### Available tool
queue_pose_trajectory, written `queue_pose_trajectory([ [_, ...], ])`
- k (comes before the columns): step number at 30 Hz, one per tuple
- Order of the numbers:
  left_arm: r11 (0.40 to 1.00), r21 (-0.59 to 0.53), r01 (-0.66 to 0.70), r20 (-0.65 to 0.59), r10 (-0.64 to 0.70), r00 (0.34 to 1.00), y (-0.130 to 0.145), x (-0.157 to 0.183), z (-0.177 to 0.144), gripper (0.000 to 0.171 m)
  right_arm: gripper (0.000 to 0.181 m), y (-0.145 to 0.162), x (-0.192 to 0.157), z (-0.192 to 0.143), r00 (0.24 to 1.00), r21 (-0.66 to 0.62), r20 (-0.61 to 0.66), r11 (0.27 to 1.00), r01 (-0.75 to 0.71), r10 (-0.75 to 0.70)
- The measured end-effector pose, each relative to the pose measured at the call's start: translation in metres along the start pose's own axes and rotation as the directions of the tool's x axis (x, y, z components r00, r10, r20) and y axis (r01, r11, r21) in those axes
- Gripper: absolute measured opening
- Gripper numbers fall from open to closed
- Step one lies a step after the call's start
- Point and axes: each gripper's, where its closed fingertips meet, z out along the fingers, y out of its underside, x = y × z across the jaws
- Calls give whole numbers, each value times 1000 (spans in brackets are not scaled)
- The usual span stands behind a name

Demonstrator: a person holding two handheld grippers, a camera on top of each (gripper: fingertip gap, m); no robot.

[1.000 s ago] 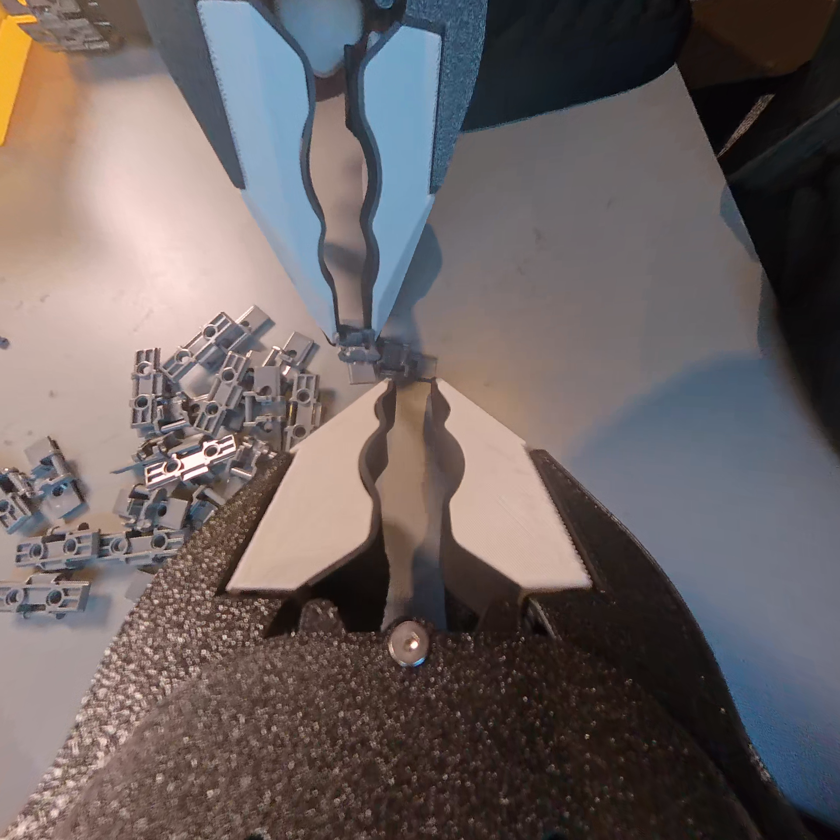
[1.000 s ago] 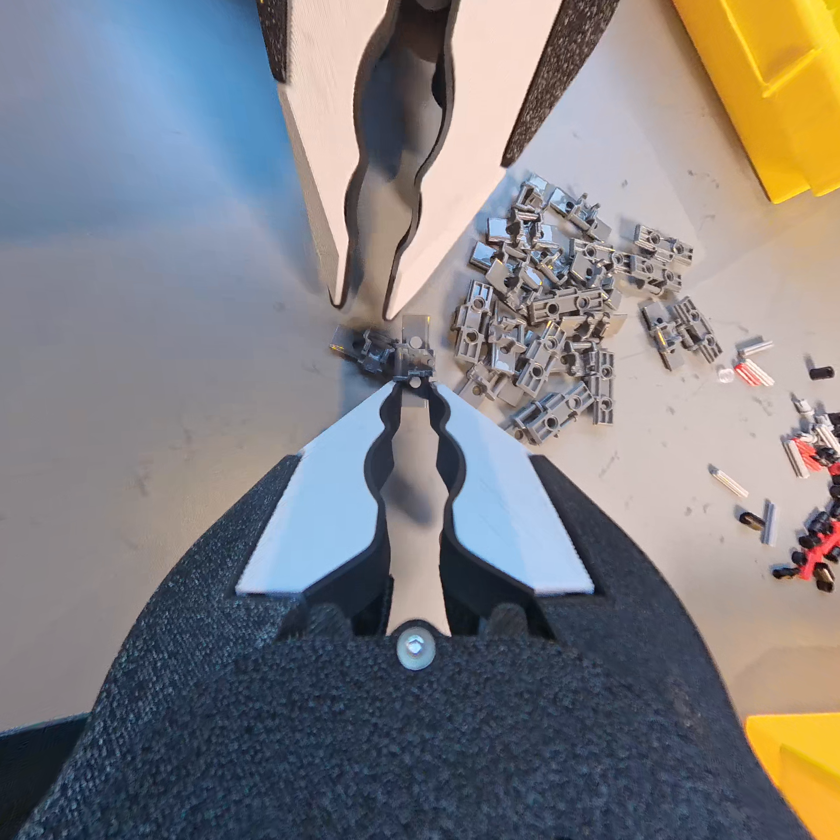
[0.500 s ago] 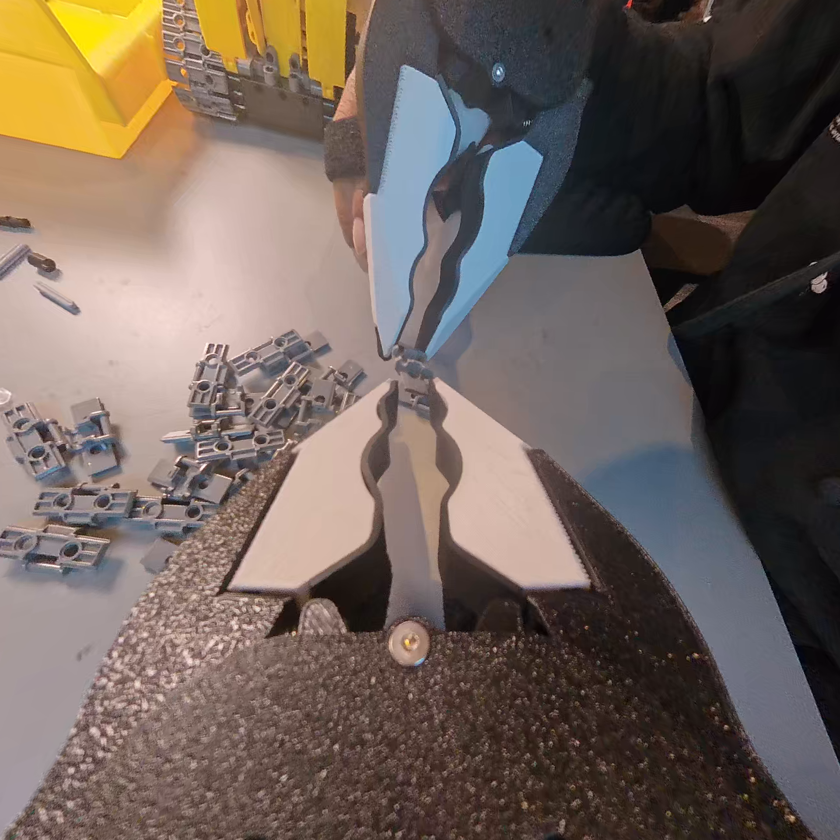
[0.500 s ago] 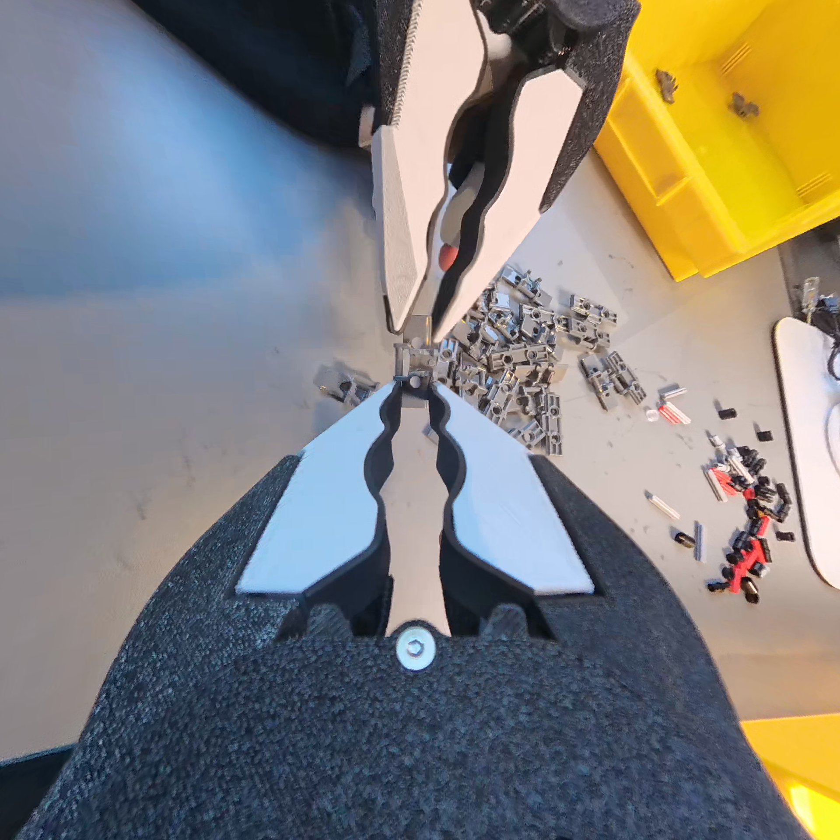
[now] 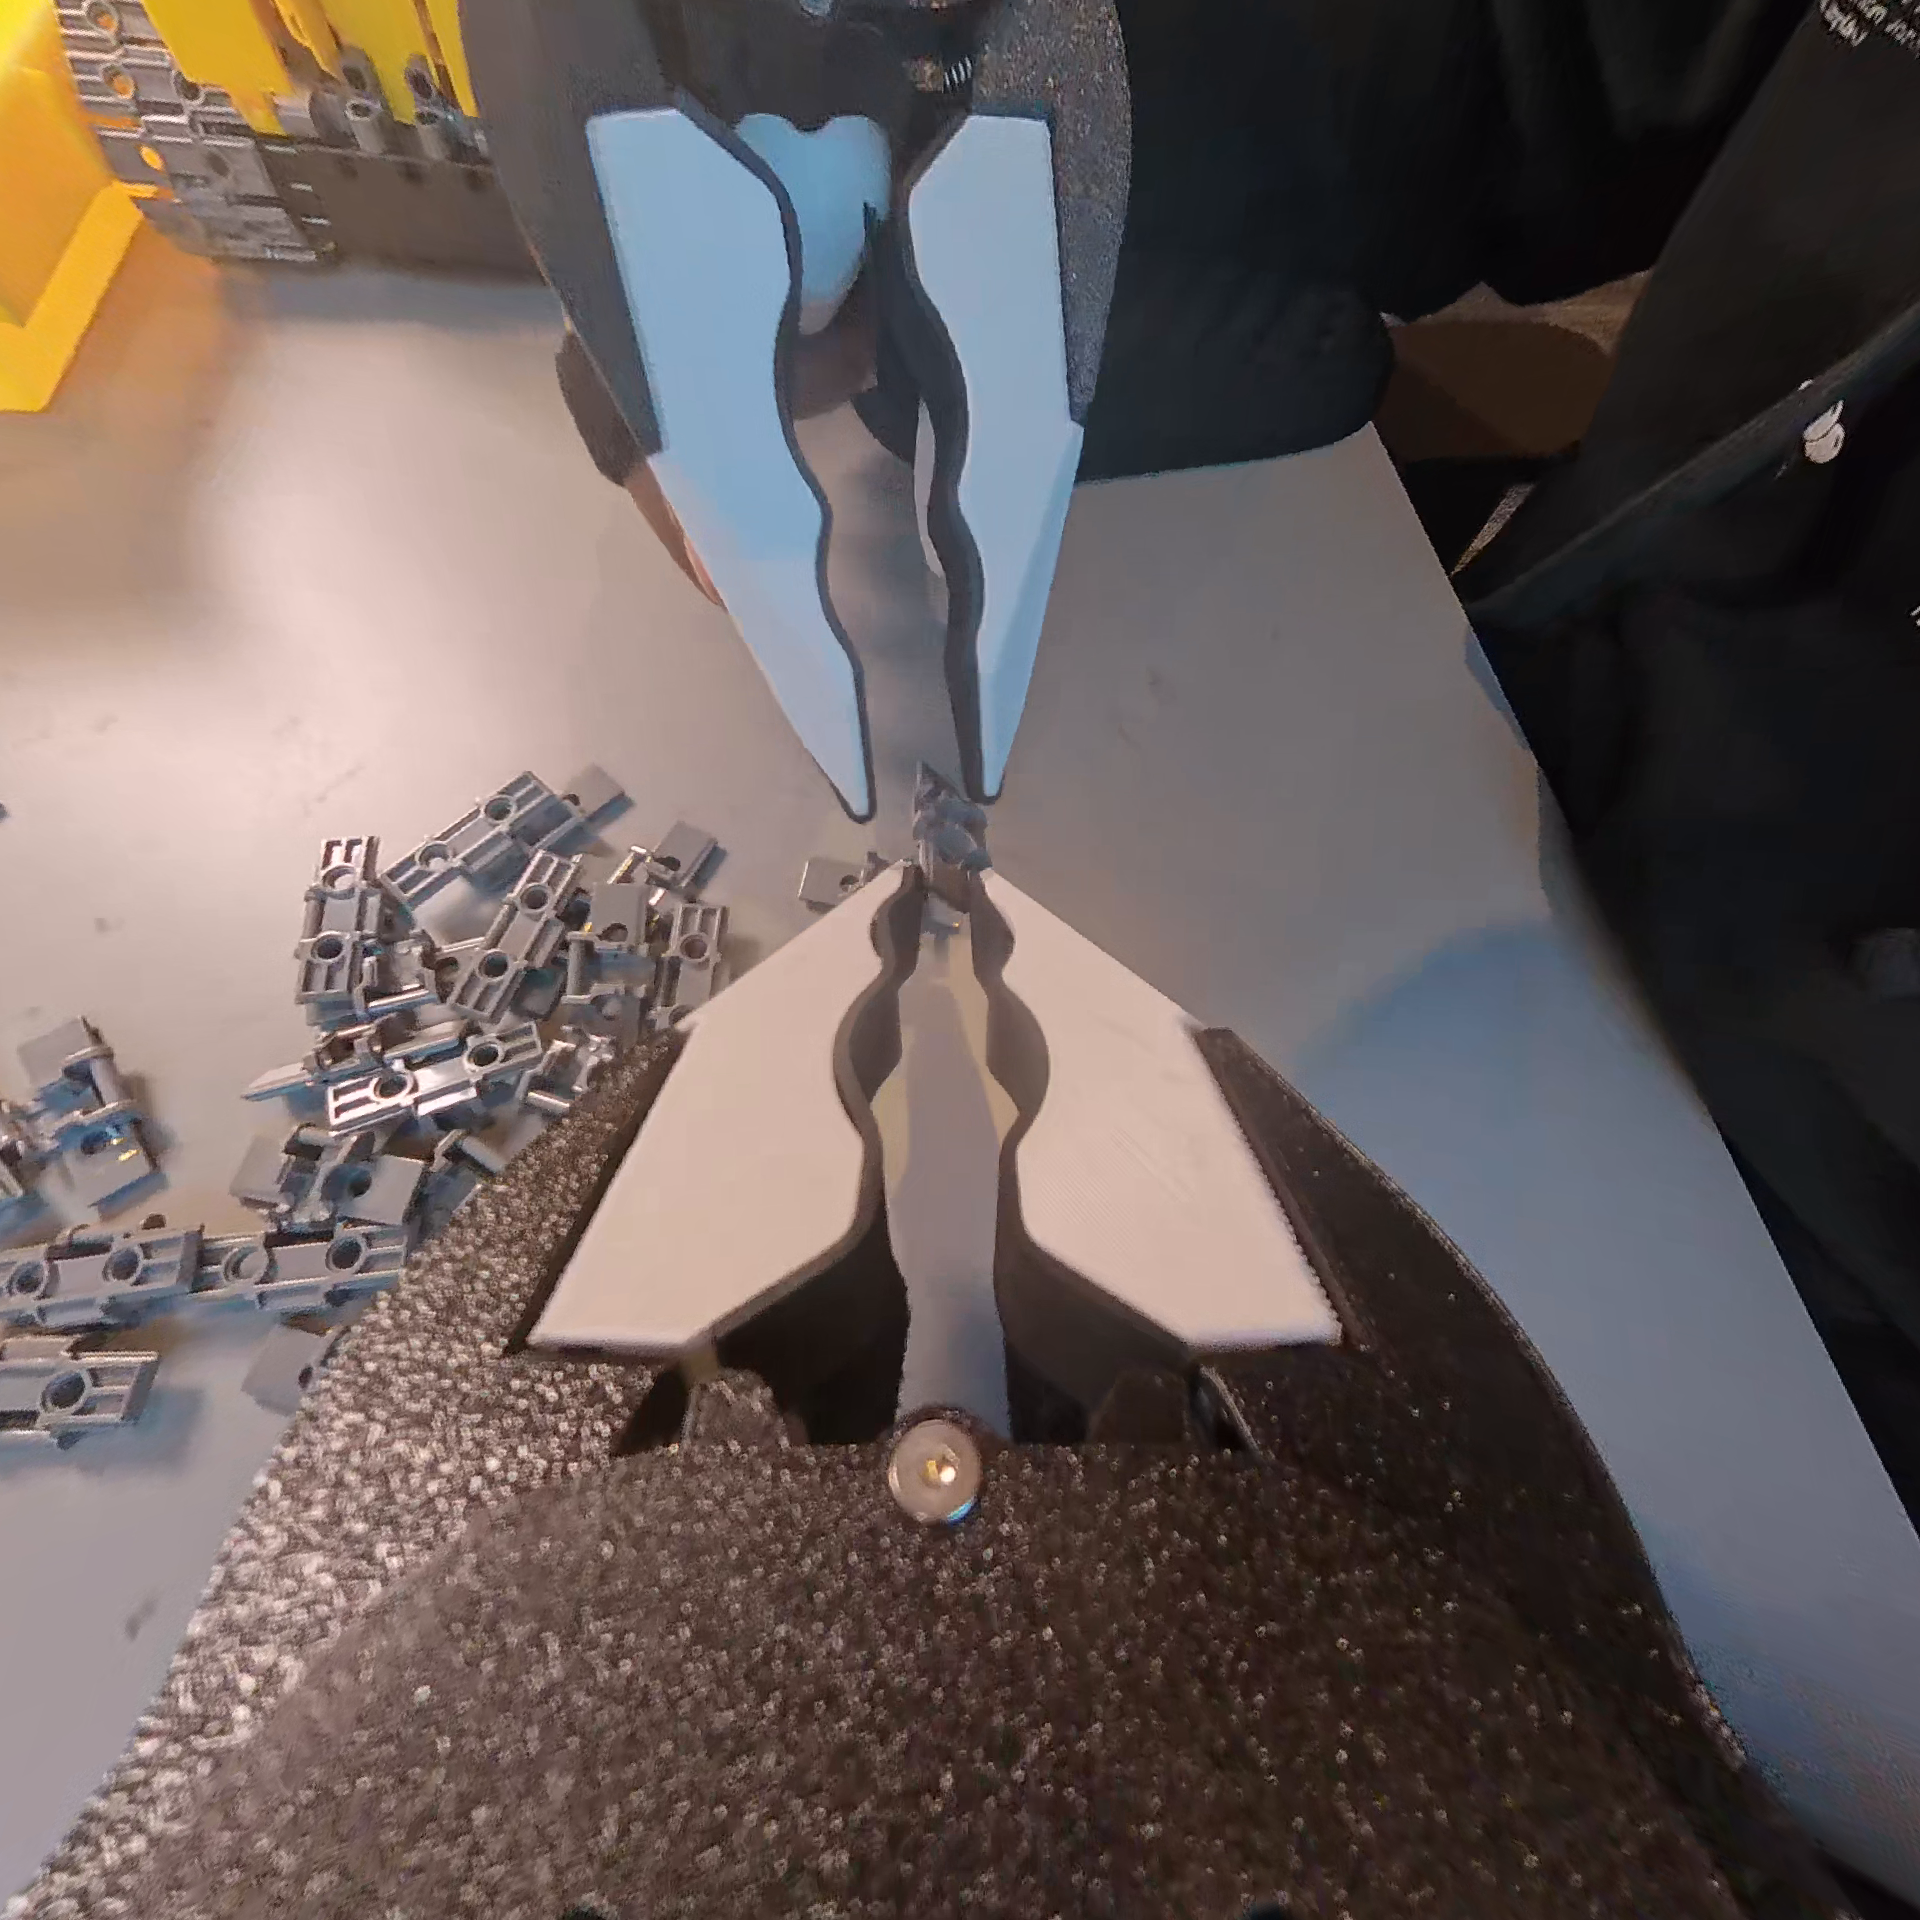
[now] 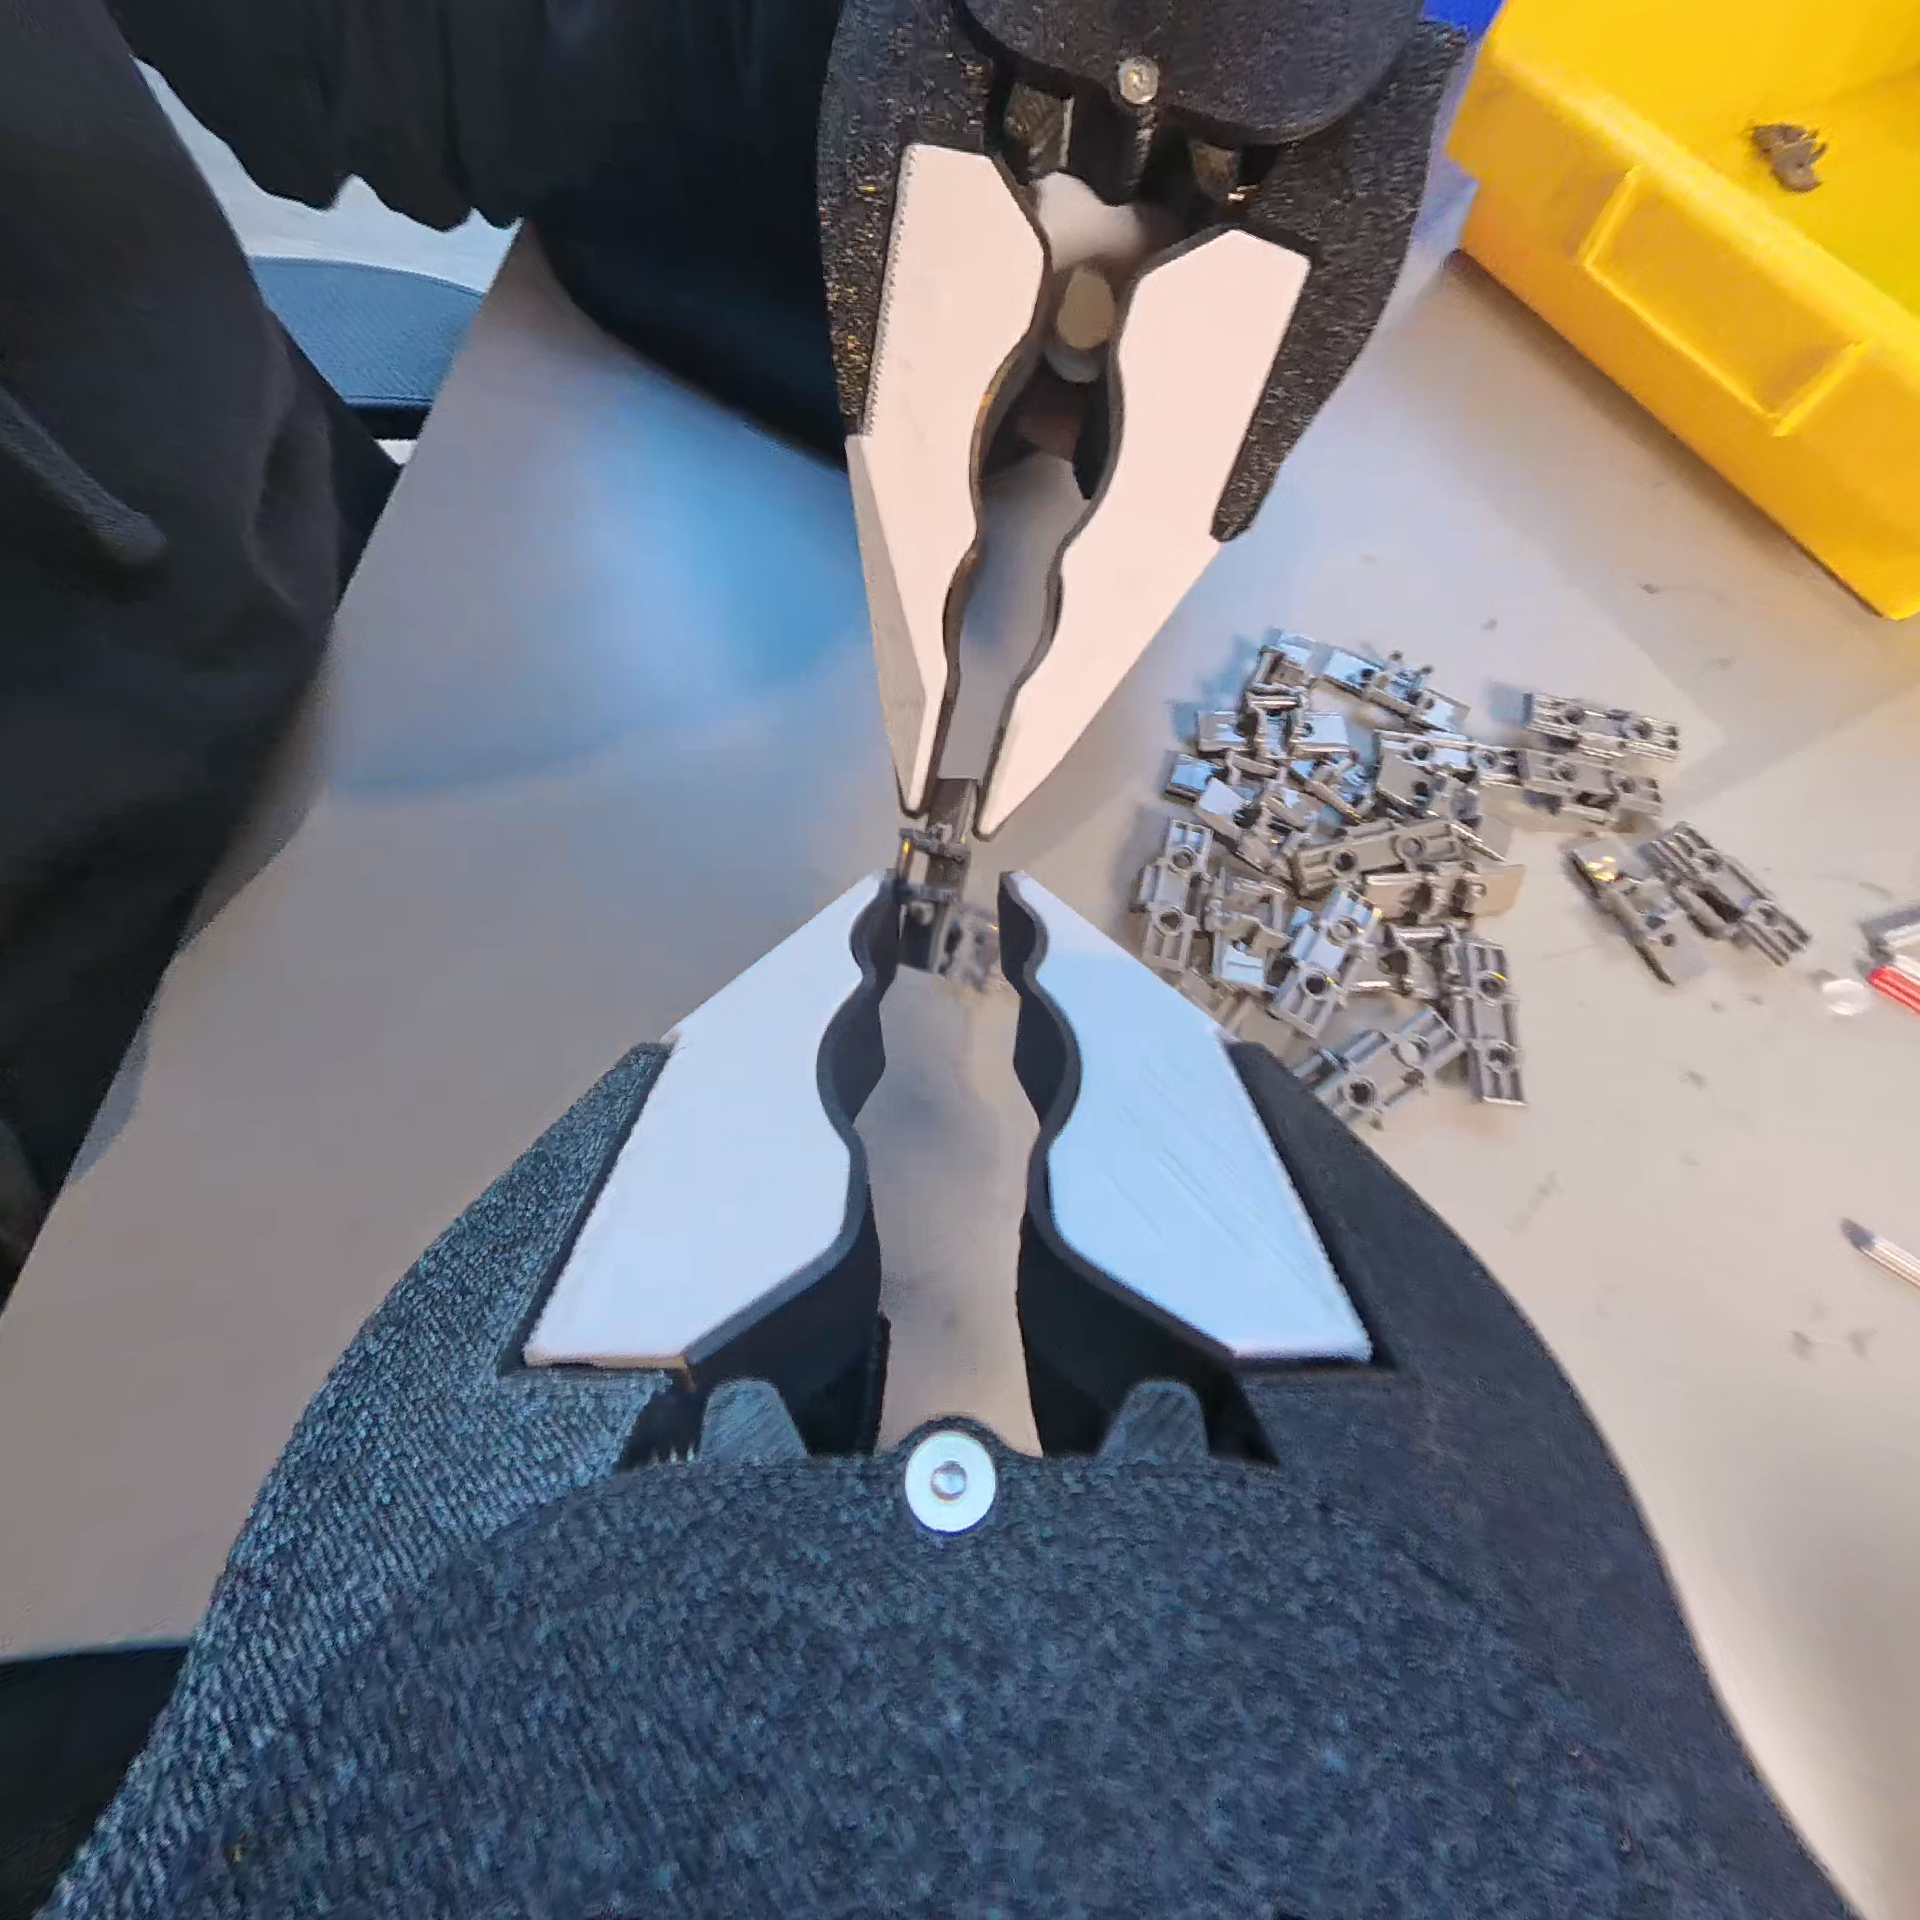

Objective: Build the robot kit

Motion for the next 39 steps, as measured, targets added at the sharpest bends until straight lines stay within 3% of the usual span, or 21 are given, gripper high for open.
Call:
queue_pose_trajectory([
  [4,1000,15,-14,20,14,1000,-2,-2,-1,2,9,3,-3,5,1000,-23,6,1000,4,-4],
  [10,1000,-21,-21,98,23,995,5,-15,1,3,8,12,11,0,998,-77,-61,996,-38,33],
  [16,995,-99,-34,88,43,995,16,-16,13,33,8,30,31,-15,981,-138,-144,980,-147,127],
  [20,988,-149,-51,60,60,996,19,-18,25,49,8,37,28,-20,980,-168,-136,971,-169,147],
  [26,977,-206,-54,73,70,995,20,-15,30,38,8,39,22,-20,980,-170,-131,970,-172,151],
  [32,955,-271,117,213,-59,975,26,-7,21,42,8,37,24,-18,971,-136,-145,968,-210,190],
  [35,946,-267,183,203,-131,970,27,8,19,44,8,34,23,-15,968,-125,-142,967,-223,205],
  [39,950,-262,172,191,-123,974,28,20,15,40,8,31,19,-10,971,-127,-131,968,-216,200],
])
